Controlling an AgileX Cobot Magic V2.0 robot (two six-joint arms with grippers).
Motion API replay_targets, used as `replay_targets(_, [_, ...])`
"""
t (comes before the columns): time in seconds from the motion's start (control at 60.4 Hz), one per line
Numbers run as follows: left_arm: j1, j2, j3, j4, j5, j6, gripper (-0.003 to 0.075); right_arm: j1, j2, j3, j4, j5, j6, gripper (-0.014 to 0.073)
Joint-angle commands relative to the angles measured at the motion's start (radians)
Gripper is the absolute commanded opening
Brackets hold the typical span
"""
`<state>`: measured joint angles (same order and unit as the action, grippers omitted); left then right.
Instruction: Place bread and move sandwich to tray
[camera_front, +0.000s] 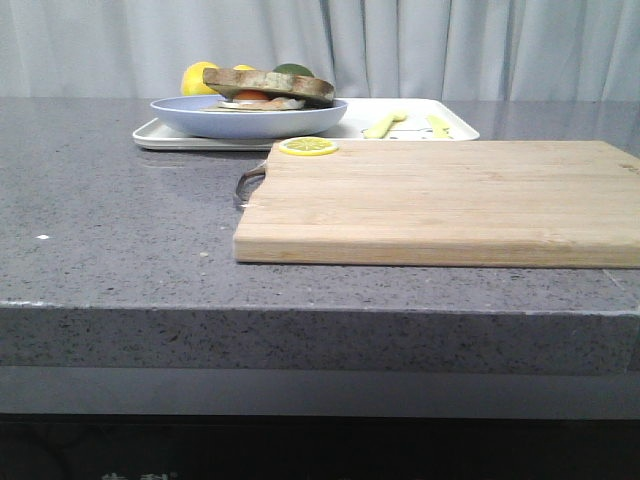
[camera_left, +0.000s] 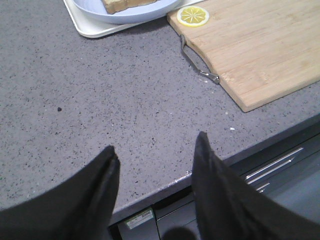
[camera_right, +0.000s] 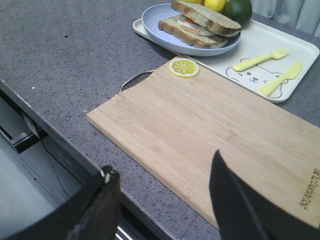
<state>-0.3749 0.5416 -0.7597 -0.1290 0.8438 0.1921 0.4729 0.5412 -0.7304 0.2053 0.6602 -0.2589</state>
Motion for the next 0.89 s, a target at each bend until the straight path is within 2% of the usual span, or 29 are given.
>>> replay_targets(0.0, [-0.007,-0.05,0.01,-0.006,-0.094,-0.003,0.0338,-0.003,0.004,-0.027,0.017,-0.082,-0.011,0.0422])
replay_targets(0.447, [-0.007,-0.085,0.033,-0.006,-0.146,-0.003,0.033,-0.003,0.004,-0.027,0.016,-0.082,-0.011,0.0416])
replay_targets(0.529, [-0.007,-0.085,0.033,-0.006,-0.152,-0.003,0.0278,-0.003,0.004,-0.027,0.016,-0.079,-0.011,0.0331])
replay_targets(0.761, [-0.007,-0.085,0.033,0.004,-0.207,-0.003,0.001,-0.003,0.004,-0.027,0.016,-0.074,-0.011,-0.0041])
replay_targets(0.794, [-0.007,-0.085,0.033,0.012,-0.217,-0.003,-0.0018,-0.003,0.004,-0.027,0.016,-0.074,-0.011,-0.0075])
replay_targets(0.877, [-0.007,-0.085,0.033,0.015,-0.219,-0.003,-0.0018,-0.003,0.004,-0.027,0.016,-0.074,-0.011,-0.0068])
